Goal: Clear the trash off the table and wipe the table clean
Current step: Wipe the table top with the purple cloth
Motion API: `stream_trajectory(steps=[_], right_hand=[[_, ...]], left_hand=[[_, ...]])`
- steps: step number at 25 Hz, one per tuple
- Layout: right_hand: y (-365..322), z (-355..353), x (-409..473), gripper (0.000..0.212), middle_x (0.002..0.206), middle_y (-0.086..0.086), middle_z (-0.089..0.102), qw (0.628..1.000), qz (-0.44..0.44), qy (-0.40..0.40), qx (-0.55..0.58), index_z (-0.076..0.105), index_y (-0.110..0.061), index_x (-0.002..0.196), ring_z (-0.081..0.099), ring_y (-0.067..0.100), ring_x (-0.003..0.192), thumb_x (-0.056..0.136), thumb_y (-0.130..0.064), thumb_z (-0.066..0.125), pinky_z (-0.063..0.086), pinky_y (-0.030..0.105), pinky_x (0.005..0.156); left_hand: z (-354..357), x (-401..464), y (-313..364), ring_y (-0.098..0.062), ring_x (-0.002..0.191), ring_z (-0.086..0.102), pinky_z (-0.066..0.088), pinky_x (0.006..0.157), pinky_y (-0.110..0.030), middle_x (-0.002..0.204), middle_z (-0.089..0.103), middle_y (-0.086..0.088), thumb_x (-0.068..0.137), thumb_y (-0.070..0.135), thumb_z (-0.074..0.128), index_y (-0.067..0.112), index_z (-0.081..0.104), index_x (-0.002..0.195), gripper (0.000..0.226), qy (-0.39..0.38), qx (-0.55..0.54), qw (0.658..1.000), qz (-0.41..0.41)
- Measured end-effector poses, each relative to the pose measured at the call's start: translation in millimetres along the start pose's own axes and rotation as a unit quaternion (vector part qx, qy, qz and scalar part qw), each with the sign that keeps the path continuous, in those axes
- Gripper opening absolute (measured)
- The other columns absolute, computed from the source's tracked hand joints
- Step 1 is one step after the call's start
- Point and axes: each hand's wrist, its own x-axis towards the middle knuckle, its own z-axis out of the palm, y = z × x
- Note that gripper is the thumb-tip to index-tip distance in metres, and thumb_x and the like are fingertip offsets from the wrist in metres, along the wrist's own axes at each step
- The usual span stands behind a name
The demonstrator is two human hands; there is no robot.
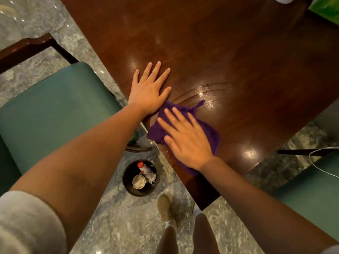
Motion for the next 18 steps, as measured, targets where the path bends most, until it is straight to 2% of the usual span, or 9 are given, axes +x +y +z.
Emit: stream_trajectory(steps=[4,6,8,10,13,15,18], right_hand=[[-12.0,5.4,-8.8,0.053,0.154,0.003,0.022,0.999,-0.051,-0.011,0.001,0.028,-0.025,0.143,0.009,0.018,0.142,0.093,-0.042,0.029,0.009,0.044,0.114],[-13.3,1.8,-9.4,0.056,0.154,0.002,0.021,0.998,-0.056,-0.010,0.028,0.024,-0.026,0.144,0.007,0.016,0.143,0.093,-0.045,0.030,0.007,0.046,0.114],[-10.4,-13.8,-12.2,0.056,0.154,0.001,0.020,0.995,-0.025,0.016,0.096,0.023,-0.023,0.145,0.005,0.014,0.143,0.092,-0.039,0.031,0.004,0.046,0.114],[-2.2,-25.7,-23.7,0.056,0.154,0.004,0.021,0.994,0.014,0.054,0.098,0.027,-0.018,0.144,0.007,0.016,0.142,0.090,-0.030,0.035,0.006,0.042,0.115],[2.0,-25.1,-48.9,0.056,0.154,0.004,0.017,0.999,-0.022,0.004,0.044,0.026,-0.014,0.144,0.006,0.015,0.142,0.093,-0.032,0.040,0.014,0.040,0.116],[0.9,-12.8,-57.5,0.059,0.154,0.006,0.016,0.999,-0.014,-0.030,0.030,0.022,-0.012,0.145,0.005,0.015,0.141,0.094,-0.038,0.037,0.020,0.042,0.114],[-1.5,-3.7,-56.7,0.060,0.154,0.008,0.018,0.999,0.002,-0.032,0.009,0.020,-0.010,0.145,0.006,0.017,0.141,0.094,-0.040,0.029,0.013,0.038,0.115]], left_hand=[[-4.7,1.2,1.6,-0.020,0.142,-0.001,0.001,0.114,-0.049,0.157,0.005,-0.002,0.096,0.049,0.023,0.031,0.012,0.146,0.054,-0.012,-0.033,0.999,-0.001],[-18.2,-1.9,7.2,-0.021,0.142,-0.003,0.002,0.115,-0.048,0.157,0.002,-0.005,0.098,0.042,0.026,0.024,0.009,0.147,0.055,0.003,-0.159,0.986,-0.045],[-35.4,-28.3,17.6,-0.023,0.142,-0.002,0.005,0.113,-0.049,0.156,0.003,-0.007,0.097,0.037,0.031,0.018,0.012,0.147,0.056,0.064,-0.244,0.964,-0.081],[-37.6,-75.4,32.2,-0.024,0.142,0.001,0.008,0.112,-0.048,0.155,0.008,-0.008,0.091,0.033,0.034,0.016,0.021,0.145,0.058,0.088,-0.248,0.964,-0.028],[-25.7,-140.2,56.4,-0.015,0.140,-0.006,0.004,0.113,-0.045,0.152,0.001,0.004,0.087,0.028,0.041,0.021,0.018,0.146,0.063,-0.030,-0.202,0.978,0.036],[-11.4,-153.8,62.4,-0.008,0.138,-0.011,0.000,0.115,-0.042,0.150,-0.003,0.009,0.090,0.034,0.032,0.022,0.013,0.146,0.060,-0.057,-0.155,0.986,0.030],[-3.8,-155.4,65.4,-0.005,0.137,-0.013,-0.008,0.113,-0.034,0.149,-0.003,0.010,0.088,0.040,0.014,0.020,0.011,0.146,0.062,-0.038,-0.126,0.991,0.014]])
